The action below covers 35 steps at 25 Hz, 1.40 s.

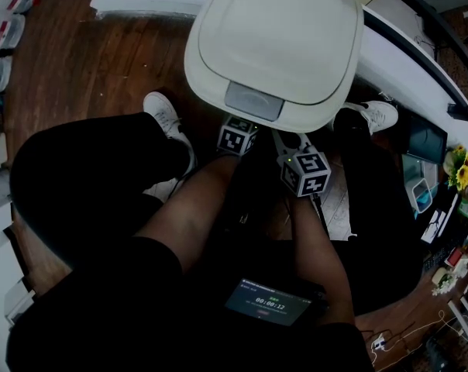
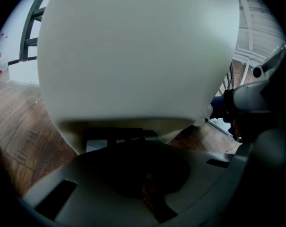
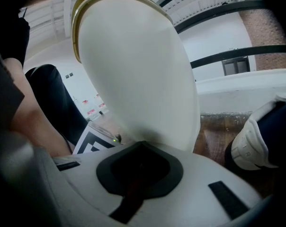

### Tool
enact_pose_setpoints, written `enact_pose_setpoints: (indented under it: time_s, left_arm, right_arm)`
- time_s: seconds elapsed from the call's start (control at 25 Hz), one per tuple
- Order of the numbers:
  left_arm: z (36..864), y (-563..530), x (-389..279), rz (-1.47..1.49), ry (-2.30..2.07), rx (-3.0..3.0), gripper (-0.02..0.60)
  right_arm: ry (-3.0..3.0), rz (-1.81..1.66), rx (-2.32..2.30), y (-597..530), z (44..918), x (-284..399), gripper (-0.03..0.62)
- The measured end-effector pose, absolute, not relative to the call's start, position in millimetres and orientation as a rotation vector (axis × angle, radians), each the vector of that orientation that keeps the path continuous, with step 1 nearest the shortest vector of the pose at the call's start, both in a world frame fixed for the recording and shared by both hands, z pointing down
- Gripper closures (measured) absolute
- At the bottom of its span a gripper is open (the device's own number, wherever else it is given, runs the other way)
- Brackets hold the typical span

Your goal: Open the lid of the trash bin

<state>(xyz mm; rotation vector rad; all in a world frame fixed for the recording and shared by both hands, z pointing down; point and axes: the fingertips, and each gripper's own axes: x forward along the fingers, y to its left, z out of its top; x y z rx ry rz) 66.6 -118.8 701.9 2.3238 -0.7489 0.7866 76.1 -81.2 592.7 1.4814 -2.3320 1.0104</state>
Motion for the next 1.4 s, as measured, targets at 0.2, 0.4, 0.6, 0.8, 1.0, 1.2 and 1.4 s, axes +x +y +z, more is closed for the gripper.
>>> enact_pose_setpoints:
  time_s: [0.2,0.4,0.6,0.8,1.0,1.2,1.4]
  left_arm:
    - [694,-119,65,0.787,-0.758,2.345,0.548]
    - [684,-110,68,0.767,-0.708,2.410,0.548]
    - [662,-88,63,0.750,-0.680,2.466,0.548]
    - [619,-66,45,0.728,-0.634,2.523,0.548]
    - [549,-47,26,0.676,-0.643,2.591,0.546]
    - [468,-33,11,0.559,-0.645,2.666,0.546]
    - [365,-23,1,0.338,-0.599,2.767,0.547]
  right_arm:
    - [-2.323,1.019,1.482,-76,592,76,0.574]
    - [-2.333,0.987,1.477,-66,586,77,0.574]
    - [-2.336,0.968,1.459,-47,583,74,0.574]
    - [-2.393,0.885,1.439,-40,552,61,0.574]
    - [-2.475,0.774,1.390,-30,500,41,0.574]
    - [-2.563,0.671,1.405,-23,428,28,0.574]
    - [-2.668,0.507,1.402,-7,343,8,0.574]
